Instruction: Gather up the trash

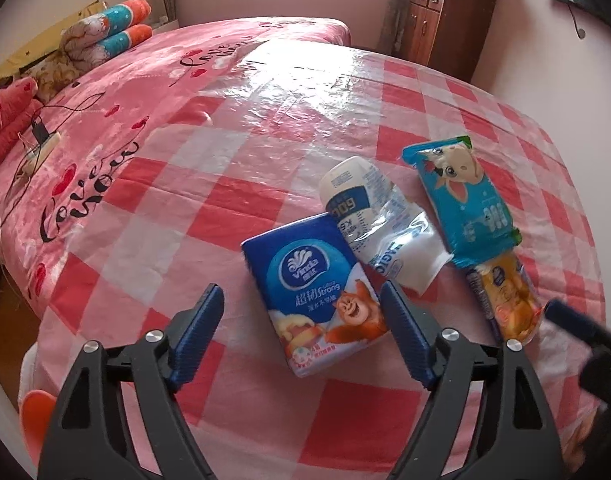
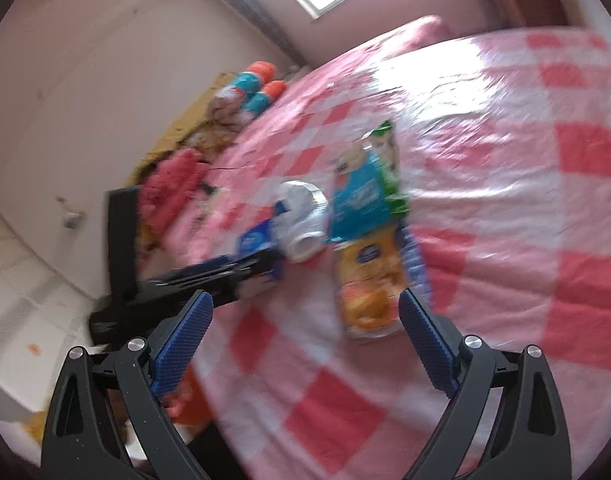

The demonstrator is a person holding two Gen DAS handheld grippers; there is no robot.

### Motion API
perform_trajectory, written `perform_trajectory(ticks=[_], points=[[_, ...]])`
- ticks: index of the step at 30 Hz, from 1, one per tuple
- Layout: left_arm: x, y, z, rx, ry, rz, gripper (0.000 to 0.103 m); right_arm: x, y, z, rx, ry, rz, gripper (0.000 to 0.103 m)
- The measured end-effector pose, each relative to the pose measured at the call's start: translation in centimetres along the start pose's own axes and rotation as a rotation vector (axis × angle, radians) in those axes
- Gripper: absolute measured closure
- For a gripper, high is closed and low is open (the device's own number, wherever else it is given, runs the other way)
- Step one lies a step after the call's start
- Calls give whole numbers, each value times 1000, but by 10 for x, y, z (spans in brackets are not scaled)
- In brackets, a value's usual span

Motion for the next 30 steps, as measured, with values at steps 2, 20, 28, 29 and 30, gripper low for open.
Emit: perform_trajectory(ticks=[2,20,28,29,30], points=[[0,0,2,-2,0,4,19,-1,3,4,-121,-55,-32,10],[2,15,-7,-4,32,-24,40,-1,51,14,-323,-198,-11,15],[-5,8,1,-40,6,-40,48,-5,56,19,-381,-245,-5,23],[-6,7,3,-46,3,-42,48,-5,57,20,-386,-249,-6,27],[-7,6,5,-52,-1,-44,48,-5,57,20,-389,-251,-7,31]])
Point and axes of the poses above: each gripper's, at about its wrist camera, not at the fingertips, and y roughly the way its jaws point, z to its left, x to its top, the point moved 2 cm from there along y, roughly the way its jaws point, and after that the axes turned 10 degrees about y, right-handed, at the moved point
